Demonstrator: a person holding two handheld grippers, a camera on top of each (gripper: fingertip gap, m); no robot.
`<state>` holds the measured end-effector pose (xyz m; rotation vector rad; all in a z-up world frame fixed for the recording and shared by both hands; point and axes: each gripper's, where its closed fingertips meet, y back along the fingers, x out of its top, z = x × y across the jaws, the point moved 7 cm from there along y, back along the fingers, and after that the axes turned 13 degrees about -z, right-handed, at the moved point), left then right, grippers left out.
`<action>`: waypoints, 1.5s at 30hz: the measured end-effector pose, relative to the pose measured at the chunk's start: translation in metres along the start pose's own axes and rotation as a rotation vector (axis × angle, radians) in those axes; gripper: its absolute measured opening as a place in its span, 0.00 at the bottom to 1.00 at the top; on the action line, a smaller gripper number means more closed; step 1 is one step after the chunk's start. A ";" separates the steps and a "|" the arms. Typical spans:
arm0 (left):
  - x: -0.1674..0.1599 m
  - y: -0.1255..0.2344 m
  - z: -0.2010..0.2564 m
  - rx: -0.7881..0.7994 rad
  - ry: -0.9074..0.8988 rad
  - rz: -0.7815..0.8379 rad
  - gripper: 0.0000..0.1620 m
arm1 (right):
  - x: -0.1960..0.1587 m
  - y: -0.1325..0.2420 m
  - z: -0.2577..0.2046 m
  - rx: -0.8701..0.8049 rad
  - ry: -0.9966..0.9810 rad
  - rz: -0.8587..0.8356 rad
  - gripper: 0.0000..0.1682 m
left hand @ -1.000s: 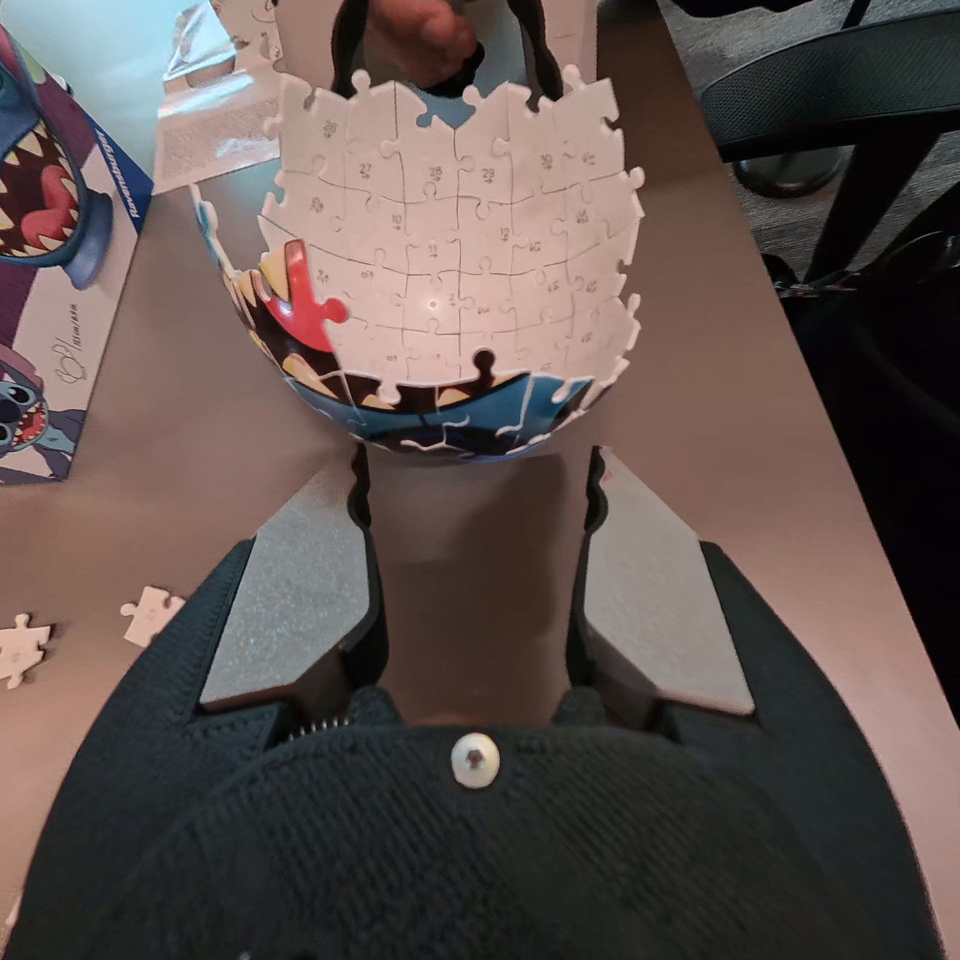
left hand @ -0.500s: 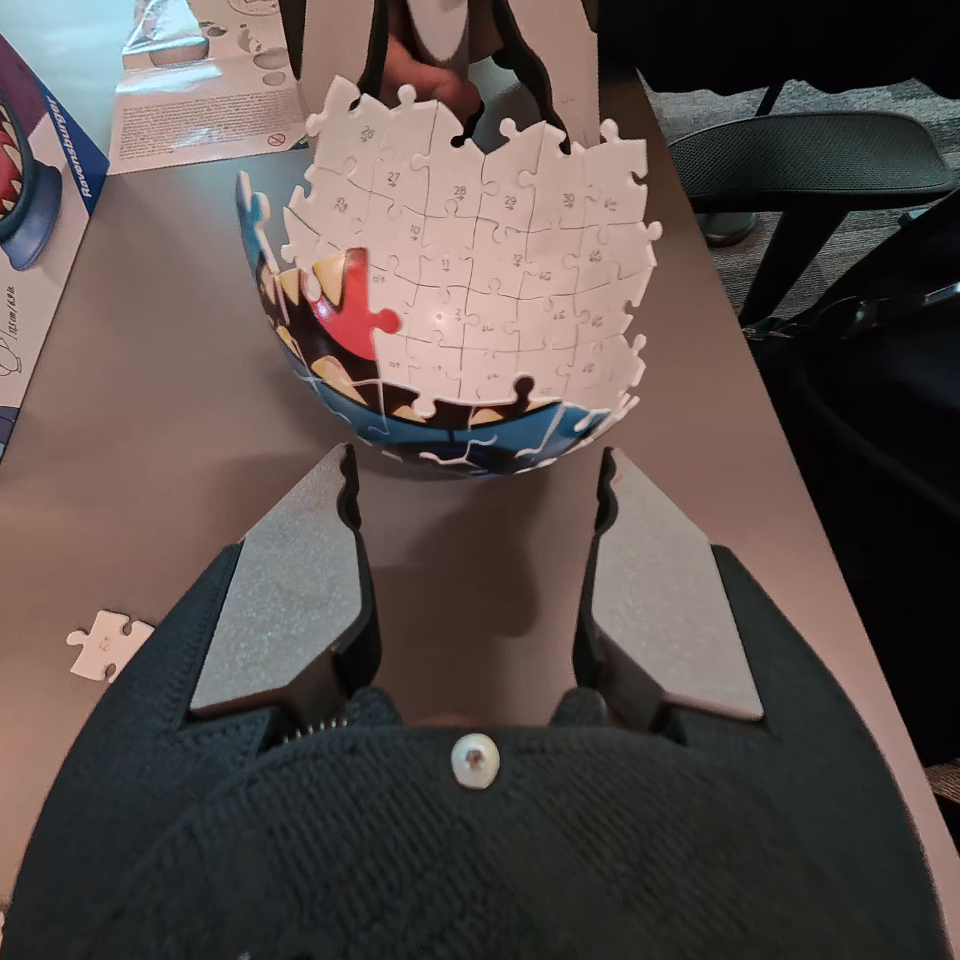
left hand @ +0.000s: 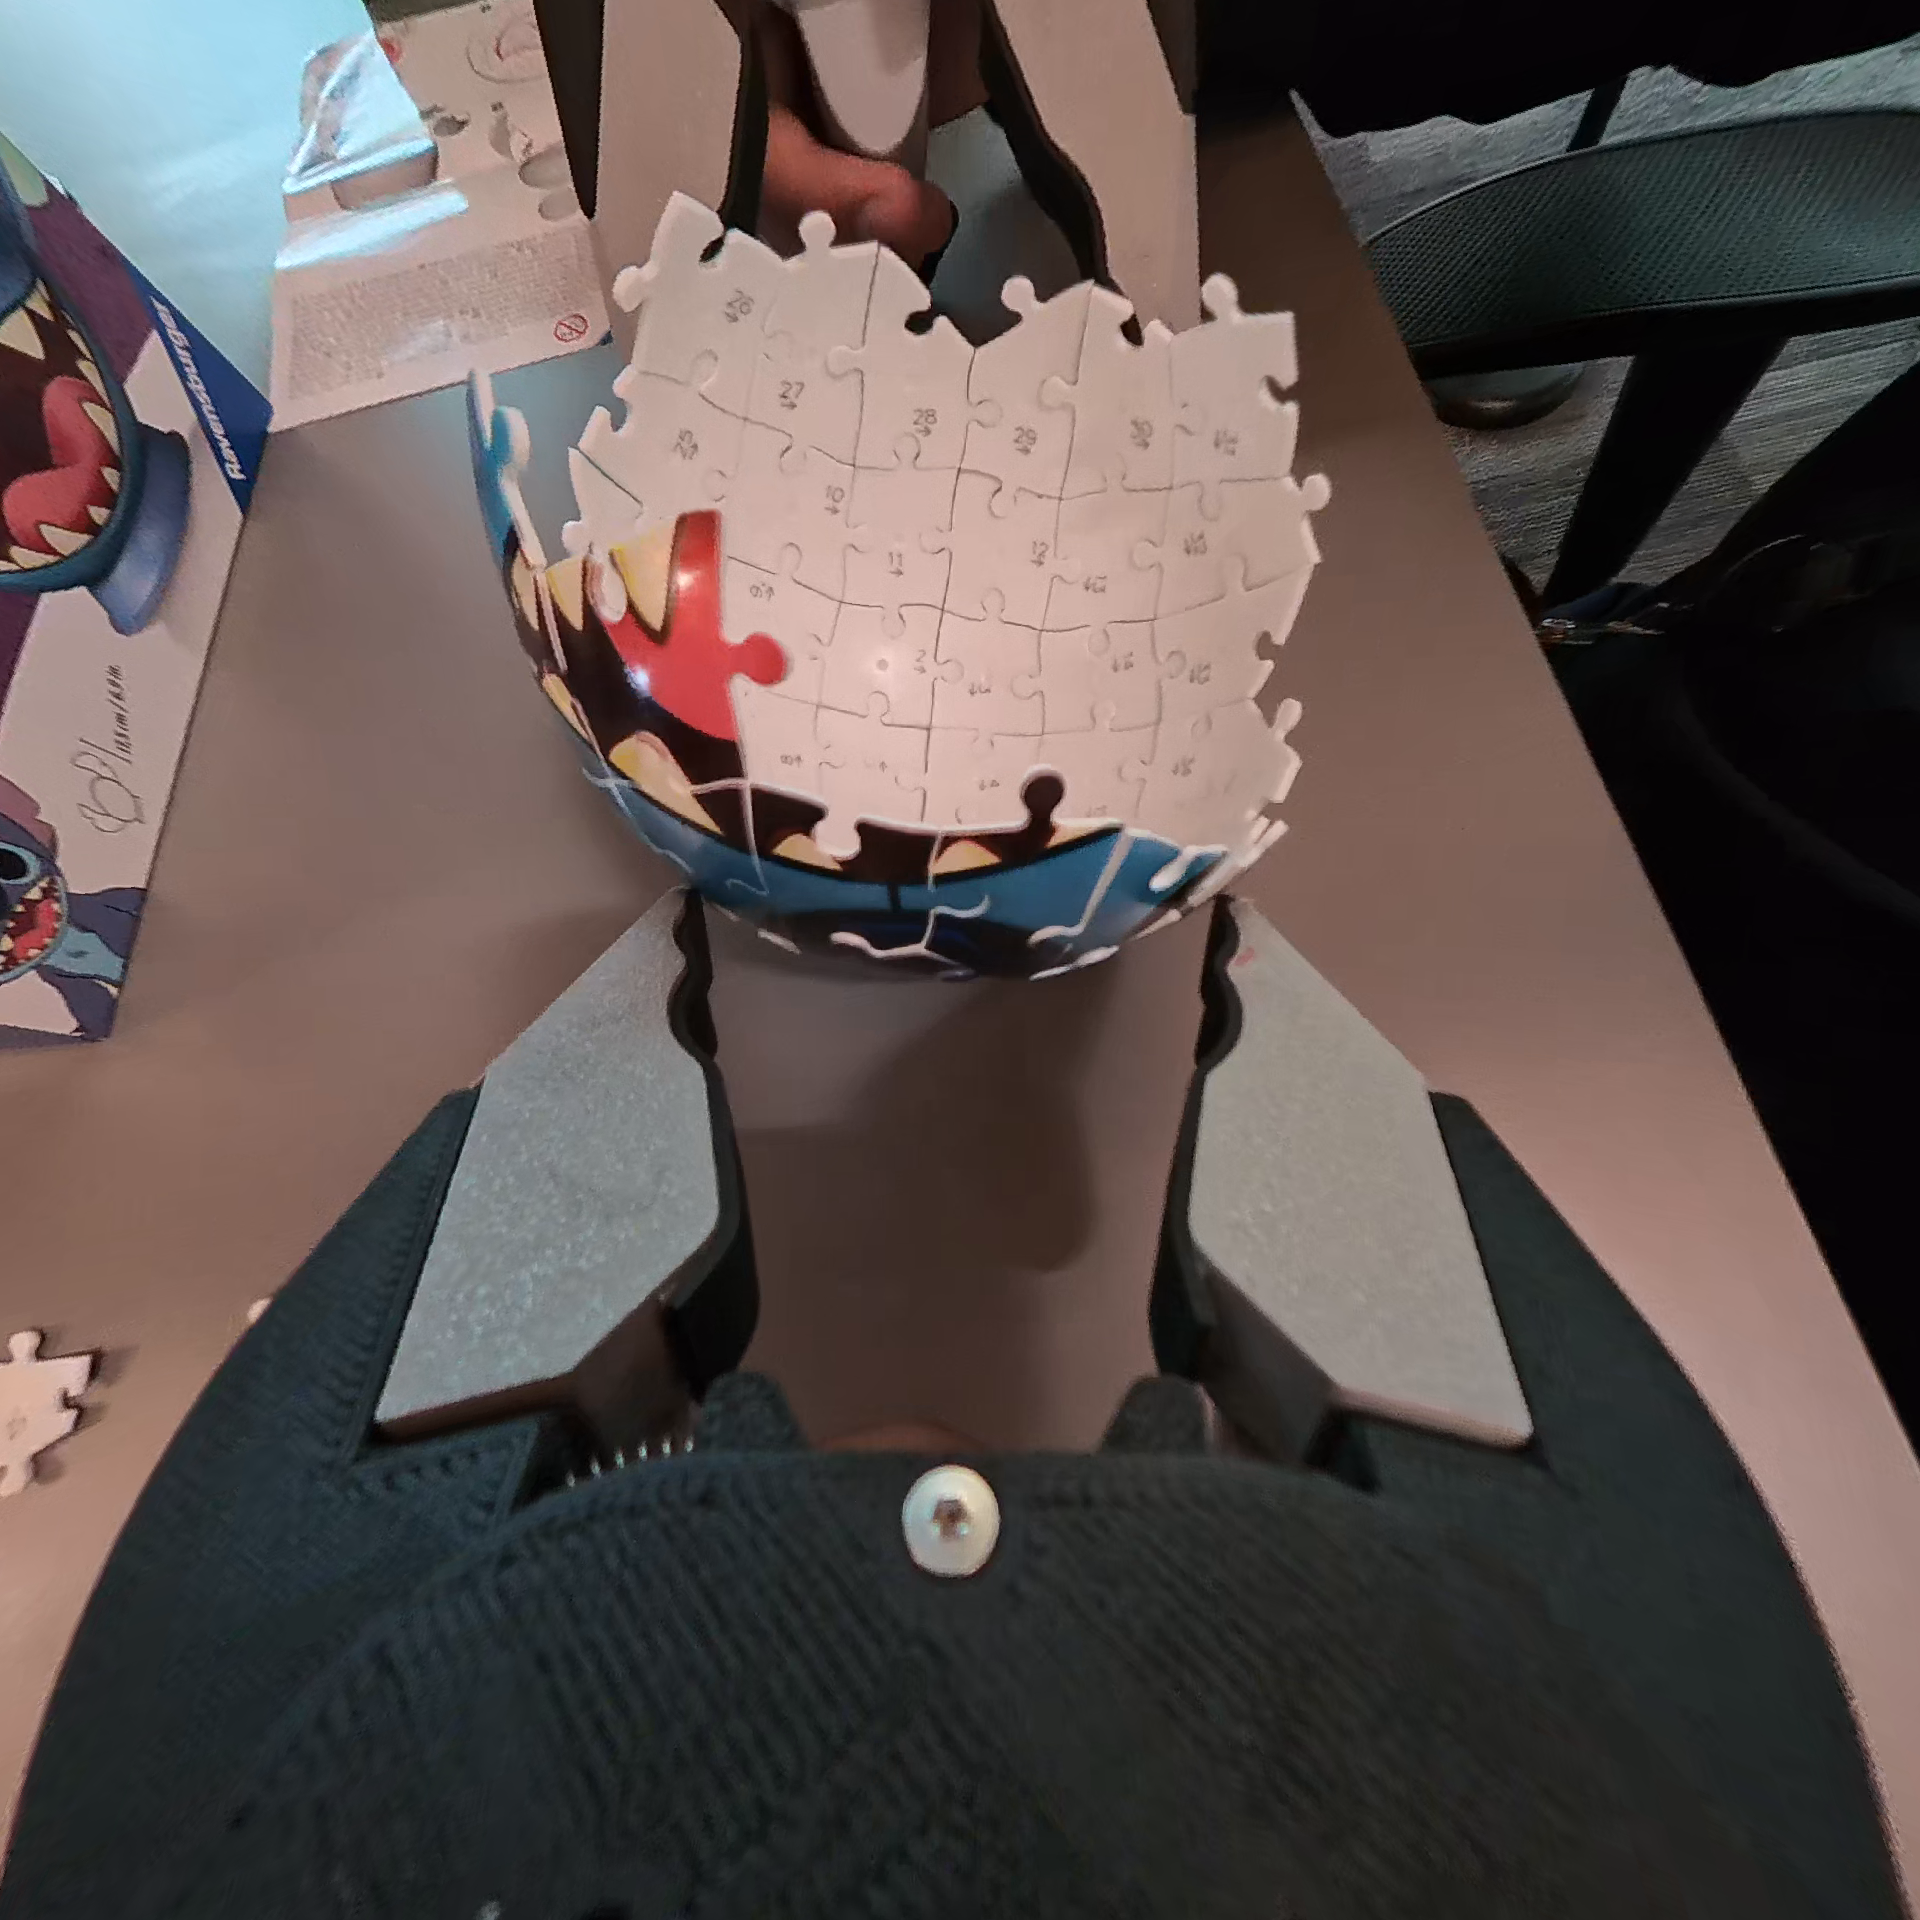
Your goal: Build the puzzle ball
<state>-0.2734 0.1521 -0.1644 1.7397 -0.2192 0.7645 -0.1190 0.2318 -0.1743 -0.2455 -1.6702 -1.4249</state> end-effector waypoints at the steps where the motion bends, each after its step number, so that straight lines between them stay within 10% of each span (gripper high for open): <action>1: 0.000 0.000 0.000 0.010 -0.007 -0.003 0.58 | 0.001 0.000 0.000 -0.008 0.008 -0.004 0.59; 45: -0.010 -0.003 -0.004 0.231 -0.127 -0.048 0.52 | 0.004 -0.002 0.006 -0.236 0.190 -0.147 0.57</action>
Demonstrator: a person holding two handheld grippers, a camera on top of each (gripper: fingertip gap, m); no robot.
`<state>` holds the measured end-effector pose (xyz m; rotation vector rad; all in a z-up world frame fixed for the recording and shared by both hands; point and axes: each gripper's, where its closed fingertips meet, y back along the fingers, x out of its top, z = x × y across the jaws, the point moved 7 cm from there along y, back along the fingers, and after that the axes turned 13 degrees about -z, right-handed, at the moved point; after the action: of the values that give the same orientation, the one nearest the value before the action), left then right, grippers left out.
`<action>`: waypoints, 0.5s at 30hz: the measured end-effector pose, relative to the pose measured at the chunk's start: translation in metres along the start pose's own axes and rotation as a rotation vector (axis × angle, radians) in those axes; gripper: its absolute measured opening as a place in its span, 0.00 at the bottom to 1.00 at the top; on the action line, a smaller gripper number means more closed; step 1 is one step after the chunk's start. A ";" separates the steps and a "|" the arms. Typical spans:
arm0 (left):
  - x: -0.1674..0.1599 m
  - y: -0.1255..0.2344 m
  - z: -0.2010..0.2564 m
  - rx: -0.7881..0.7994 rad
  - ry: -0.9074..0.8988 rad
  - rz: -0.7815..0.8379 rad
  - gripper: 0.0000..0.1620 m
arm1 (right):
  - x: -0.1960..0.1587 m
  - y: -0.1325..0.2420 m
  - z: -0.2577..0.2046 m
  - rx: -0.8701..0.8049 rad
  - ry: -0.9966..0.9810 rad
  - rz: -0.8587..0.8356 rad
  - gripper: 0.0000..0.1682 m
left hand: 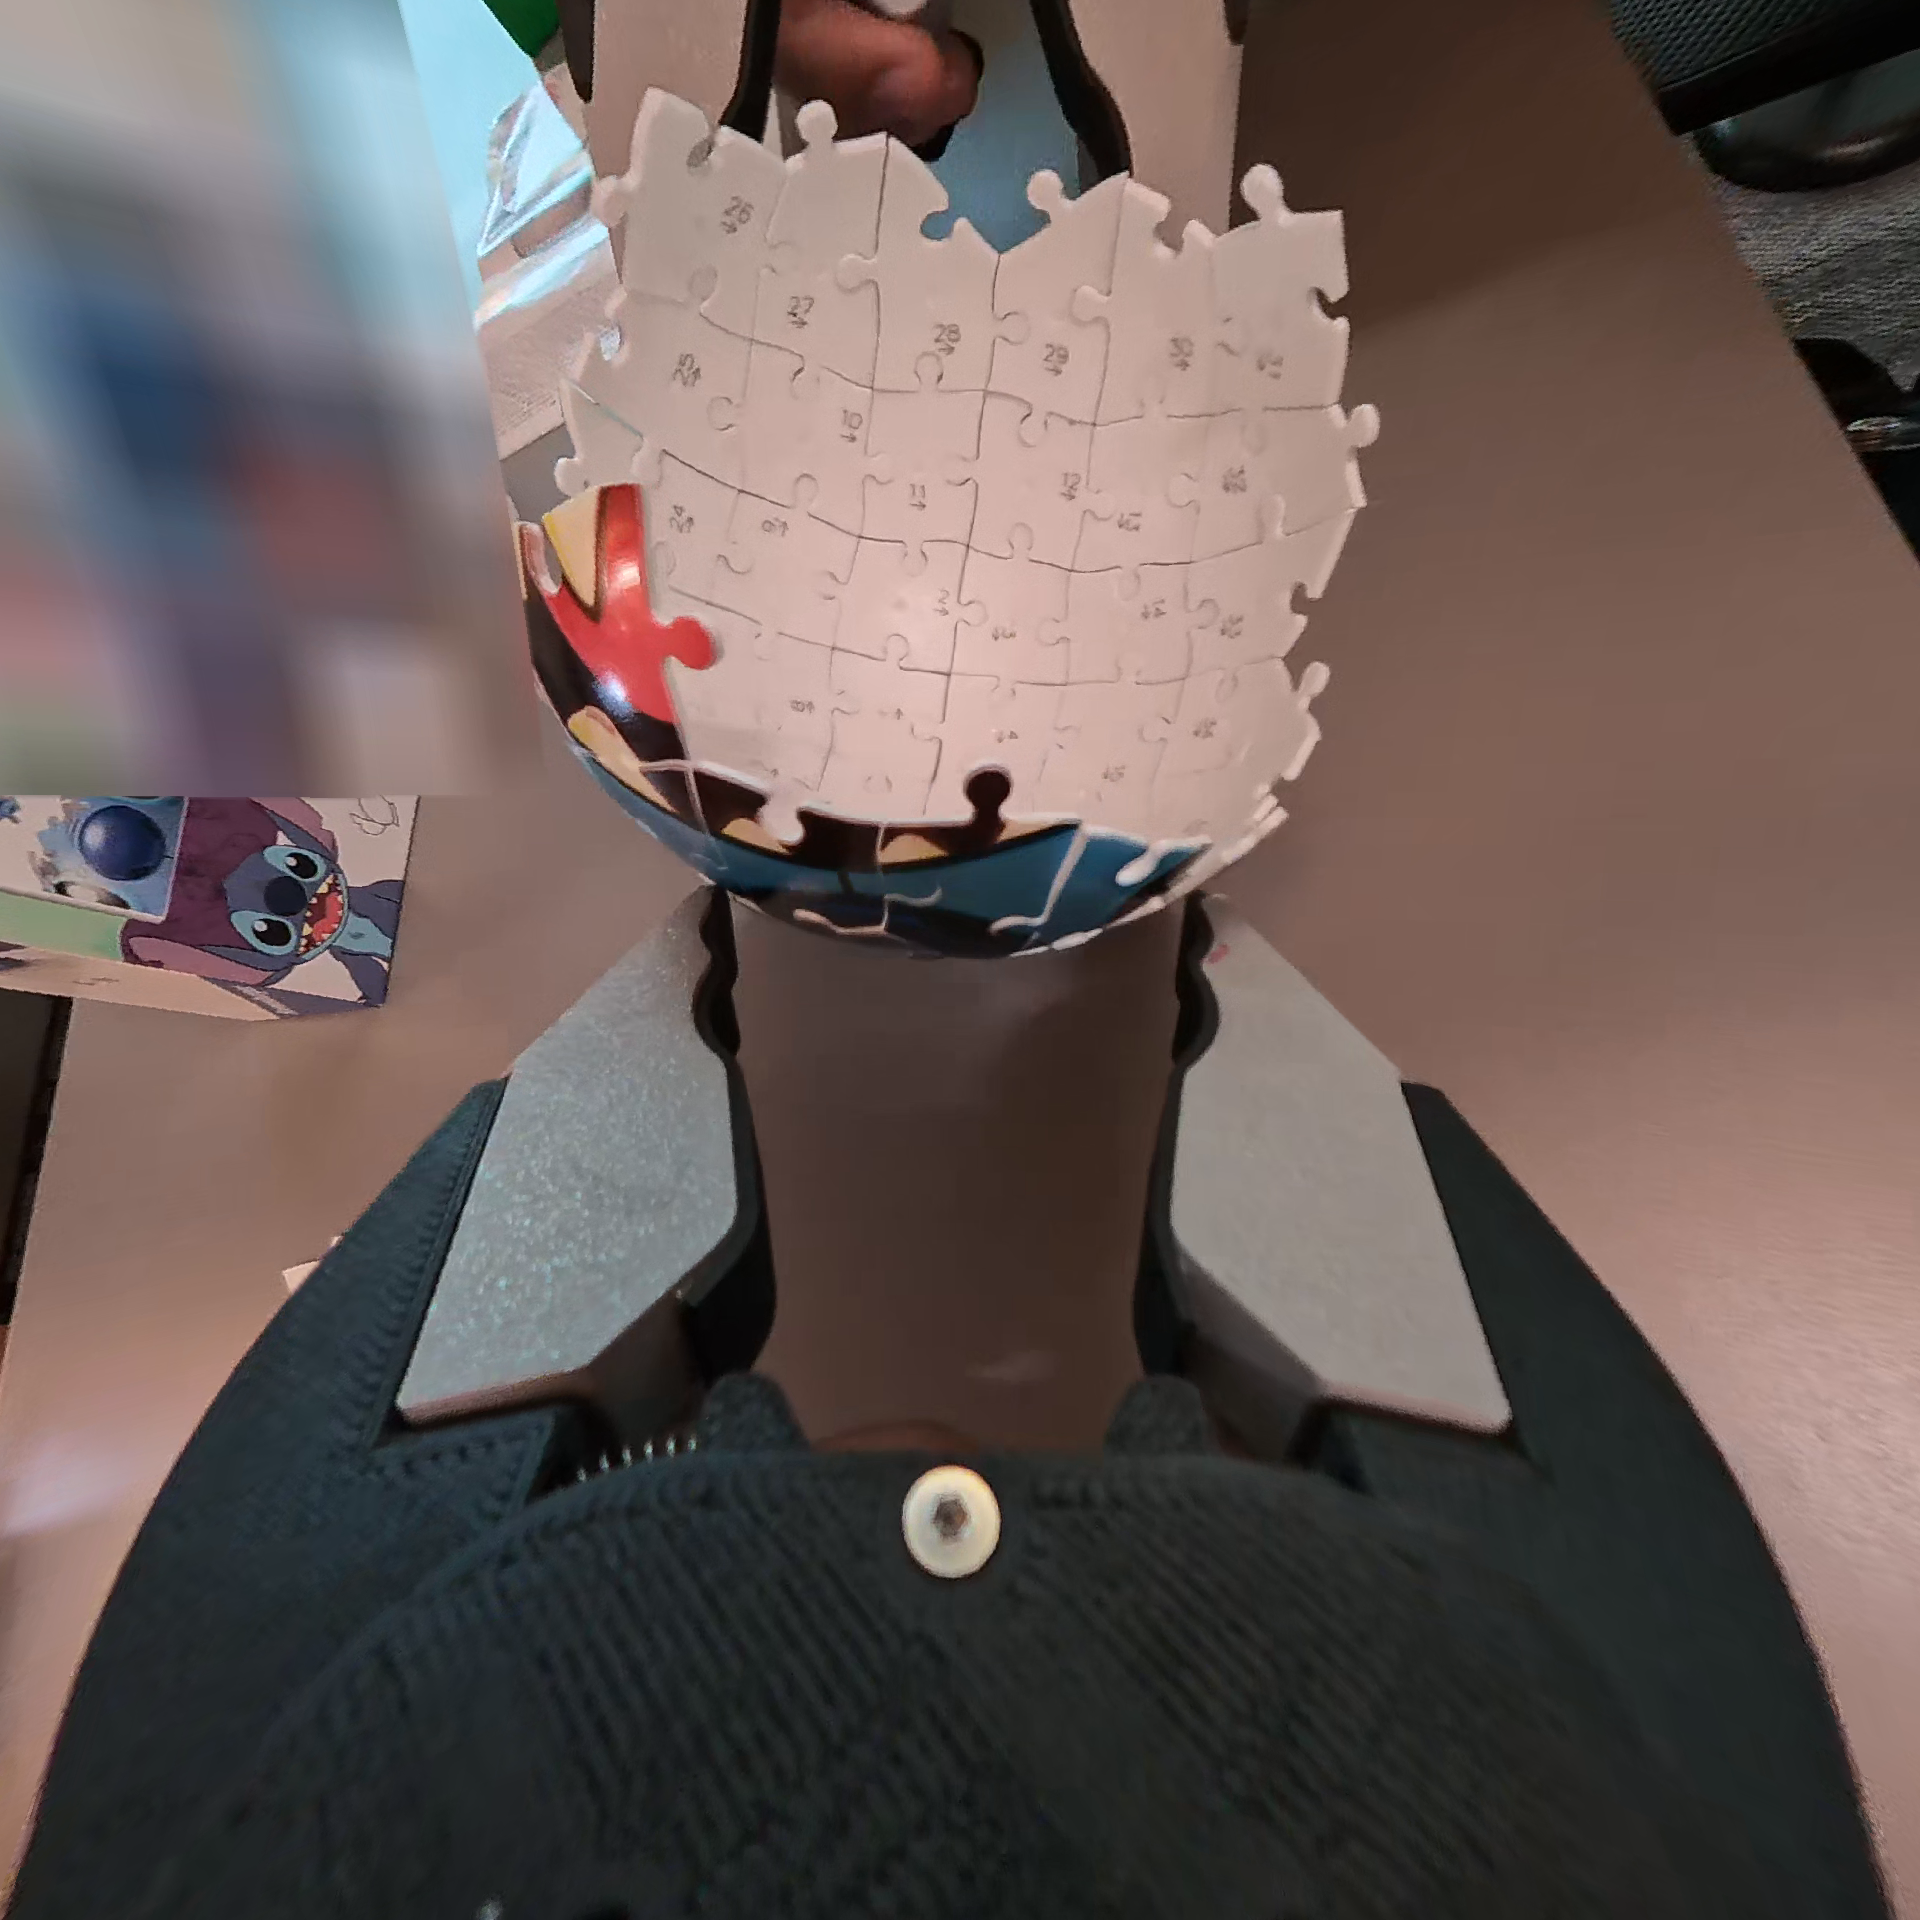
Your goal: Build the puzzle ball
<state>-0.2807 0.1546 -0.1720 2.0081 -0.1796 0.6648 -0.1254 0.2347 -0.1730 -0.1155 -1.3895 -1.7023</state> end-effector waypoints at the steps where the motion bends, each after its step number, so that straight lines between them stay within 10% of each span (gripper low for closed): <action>1: 0.000 0.000 0.000 0.006 -0.002 -0.001 0.52 | 0.000 0.000 0.000 -0.008 0.005 -0.006 0.57; 15: -0.019 0.000 0.008 -0.087 0.114 0.016 0.54 | -0.022 0.032 0.002 -0.030 -0.169 0.088 0.57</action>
<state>-0.2937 0.1456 -0.1852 1.8819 -0.1544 0.7669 -0.0919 0.2503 -0.1610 -0.3401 -1.4600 -1.6716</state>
